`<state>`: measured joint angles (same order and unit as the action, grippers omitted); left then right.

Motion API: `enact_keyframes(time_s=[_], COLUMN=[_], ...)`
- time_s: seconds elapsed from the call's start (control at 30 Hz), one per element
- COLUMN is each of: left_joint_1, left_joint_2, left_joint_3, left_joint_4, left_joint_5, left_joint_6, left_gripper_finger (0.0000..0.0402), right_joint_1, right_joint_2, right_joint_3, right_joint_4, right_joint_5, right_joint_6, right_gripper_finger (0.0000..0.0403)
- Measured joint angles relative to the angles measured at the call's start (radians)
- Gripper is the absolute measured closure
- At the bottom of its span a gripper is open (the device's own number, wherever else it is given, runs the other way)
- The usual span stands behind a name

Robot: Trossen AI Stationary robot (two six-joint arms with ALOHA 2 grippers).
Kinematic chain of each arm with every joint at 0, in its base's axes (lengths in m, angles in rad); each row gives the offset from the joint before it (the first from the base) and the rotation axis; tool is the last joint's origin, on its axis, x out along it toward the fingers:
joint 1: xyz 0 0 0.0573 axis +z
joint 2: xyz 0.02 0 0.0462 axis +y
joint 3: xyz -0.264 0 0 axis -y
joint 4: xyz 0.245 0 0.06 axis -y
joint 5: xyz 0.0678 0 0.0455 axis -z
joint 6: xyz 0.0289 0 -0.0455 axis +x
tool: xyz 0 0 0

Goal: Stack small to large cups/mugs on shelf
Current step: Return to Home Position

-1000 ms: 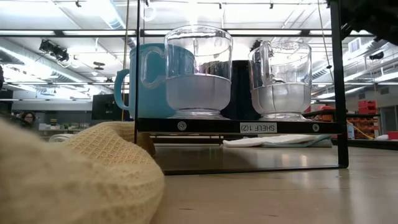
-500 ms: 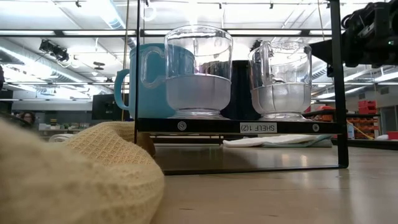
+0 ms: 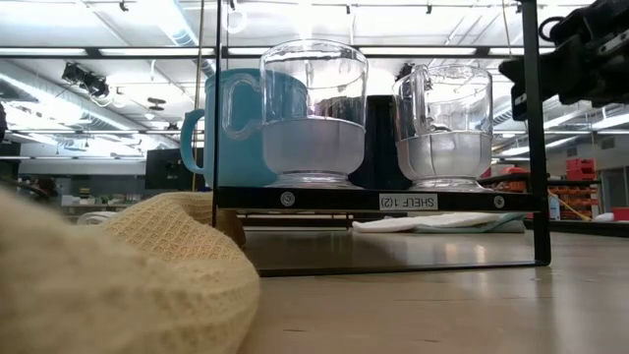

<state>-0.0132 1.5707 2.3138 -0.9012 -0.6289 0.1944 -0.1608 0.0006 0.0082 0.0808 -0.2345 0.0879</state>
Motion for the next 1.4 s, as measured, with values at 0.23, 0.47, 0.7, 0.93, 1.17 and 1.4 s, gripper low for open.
enact_keyframes(time_s=[0.23, 0.47, 0.7, 0.93, 1.17, 1.4], left_joint_1=[0.0, -0.002, -0.002, -0.014, -0.014, -0.015], left_joint_2=[0.0, 0.0, -0.006, -0.2, -0.356, -0.404], left_joint_3=[0.0, 0.0, 0.0, 0.003, -0.001, -0.26], left_joint_4=[0.027, 0.031, 0.279, 0.31, 0.341, 0.873], left_joint_5=[0.0, 0.034, 0.298, 0.369, 0.682, 0.853], left_joint_6=[0.0, -0.007, 0.102, 0.257, 0.305, 0.154], left_gripper_finger=[0.0299, 0.0299, 0.0306, 0.0327, 0.0341, 0.0387], right_joint_1=[0.0, 0.0, 0.0, 0.0, 0.0, 0.0], right_joint_2=[0.011, 0.012, 0.013, 0.013, 0.013, 0.013], right_joint_3=[0.0, 0.0, 0.0, 0.0, 0.0, 0.0], right_joint_4=[-0.017, -0.021, -0.021, -0.021, -0.021, -0.021], right_joint_5=[0.0, 0.025, 0.024, 0.024, 0.024, 0.024], right_joint_6=[-0.014, 0.005, 0.016, 0.015, 0.014, 0.014], right_gripper_finger=[0.0401, 0.0394, 0.0377, 0.0378, 0.0378, 0.0378])
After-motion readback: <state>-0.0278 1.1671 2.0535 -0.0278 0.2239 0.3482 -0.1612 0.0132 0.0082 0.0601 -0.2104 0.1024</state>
